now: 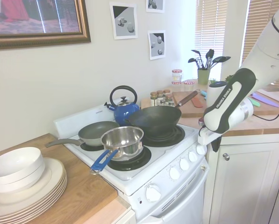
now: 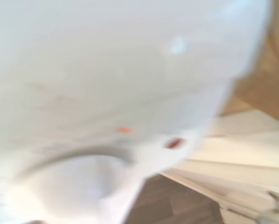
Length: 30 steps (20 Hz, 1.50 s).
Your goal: Turn on the stove on the bottom right
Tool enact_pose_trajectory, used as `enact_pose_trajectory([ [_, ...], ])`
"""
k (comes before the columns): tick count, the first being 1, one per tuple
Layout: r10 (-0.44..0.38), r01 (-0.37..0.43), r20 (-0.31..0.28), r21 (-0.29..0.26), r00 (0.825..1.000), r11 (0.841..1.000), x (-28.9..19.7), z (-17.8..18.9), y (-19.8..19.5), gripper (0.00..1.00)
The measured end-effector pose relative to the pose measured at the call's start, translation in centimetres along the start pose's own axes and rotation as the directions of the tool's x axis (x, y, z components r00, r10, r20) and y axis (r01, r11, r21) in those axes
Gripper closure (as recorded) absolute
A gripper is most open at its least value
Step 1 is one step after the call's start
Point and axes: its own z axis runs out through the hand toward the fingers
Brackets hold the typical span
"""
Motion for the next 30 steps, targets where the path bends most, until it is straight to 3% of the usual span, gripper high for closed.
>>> enact_pose_trajectory([
  [10,-0.032,0.037,-0.048,0.107,0.998,0.994,-5.1,-7.4,2.0,1.00],
  [24,-0.110,0.106,0.010,0.194,0.994,0.975,-12.8,-12.3,2.2,1.00],
  [25,-0.110,0.104,0.018,0.199,0.994,0.975,-12.9,-12.6,2.1,0.00],
  [30,-0.110,0.098,0.052,0.194,0.993,0.976,-13.2,-13.1,2.2,0.00],
])
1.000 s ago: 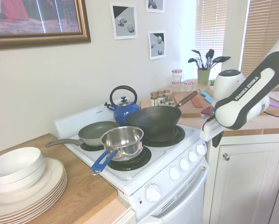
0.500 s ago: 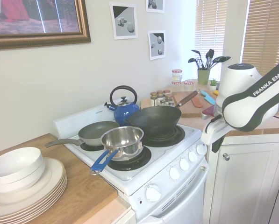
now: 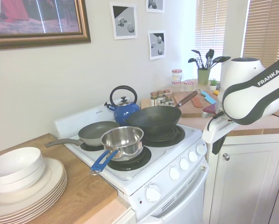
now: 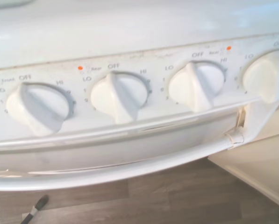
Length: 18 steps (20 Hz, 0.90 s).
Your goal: Turn on the stove on the bottom right
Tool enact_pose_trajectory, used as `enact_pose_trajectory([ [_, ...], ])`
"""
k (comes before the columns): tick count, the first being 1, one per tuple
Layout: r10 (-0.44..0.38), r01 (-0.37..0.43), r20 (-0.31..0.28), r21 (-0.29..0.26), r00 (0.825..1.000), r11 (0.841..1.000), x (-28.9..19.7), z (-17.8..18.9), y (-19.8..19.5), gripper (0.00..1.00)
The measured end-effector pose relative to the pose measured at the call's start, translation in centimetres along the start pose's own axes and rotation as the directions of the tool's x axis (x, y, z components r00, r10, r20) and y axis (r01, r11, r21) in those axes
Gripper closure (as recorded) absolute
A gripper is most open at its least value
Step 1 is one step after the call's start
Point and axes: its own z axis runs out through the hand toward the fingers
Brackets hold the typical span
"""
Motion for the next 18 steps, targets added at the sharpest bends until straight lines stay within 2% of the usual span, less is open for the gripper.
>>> enact_pose_trajectory([
  [4,-0.041,0.041,0.027,0.023,0.999,0.999,-0.7,-0.3,-0.9,0.00],
  [8,-0.093,0.092,0.015,0.049,0.996,0.995,-1.9,-1.5,-3.0,0.00],
  [18,-0.084,0.081,0.053,0.070,0.995,0.994,-2.9,-0.9,-4.2,0.00],
])
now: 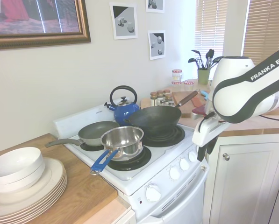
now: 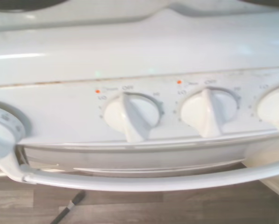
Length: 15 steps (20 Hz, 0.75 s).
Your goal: Turn on the stove on the bottom right
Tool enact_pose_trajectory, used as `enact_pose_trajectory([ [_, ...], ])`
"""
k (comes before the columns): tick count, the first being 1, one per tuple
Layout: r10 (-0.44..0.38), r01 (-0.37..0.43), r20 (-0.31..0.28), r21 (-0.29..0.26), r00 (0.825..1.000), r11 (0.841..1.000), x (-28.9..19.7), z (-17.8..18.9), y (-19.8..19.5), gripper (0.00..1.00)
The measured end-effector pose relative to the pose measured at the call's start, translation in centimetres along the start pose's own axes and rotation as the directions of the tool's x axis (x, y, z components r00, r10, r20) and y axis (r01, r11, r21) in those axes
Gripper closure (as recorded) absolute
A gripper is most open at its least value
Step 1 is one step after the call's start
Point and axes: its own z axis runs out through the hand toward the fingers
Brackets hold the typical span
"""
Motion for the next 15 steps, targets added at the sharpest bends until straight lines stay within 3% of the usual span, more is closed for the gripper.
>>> enact_pose_trajectory([
  [15,0.009,-0.009,0.016,0.013,1.000,1.000,-0.02,0.43,0.01,0.00],
])
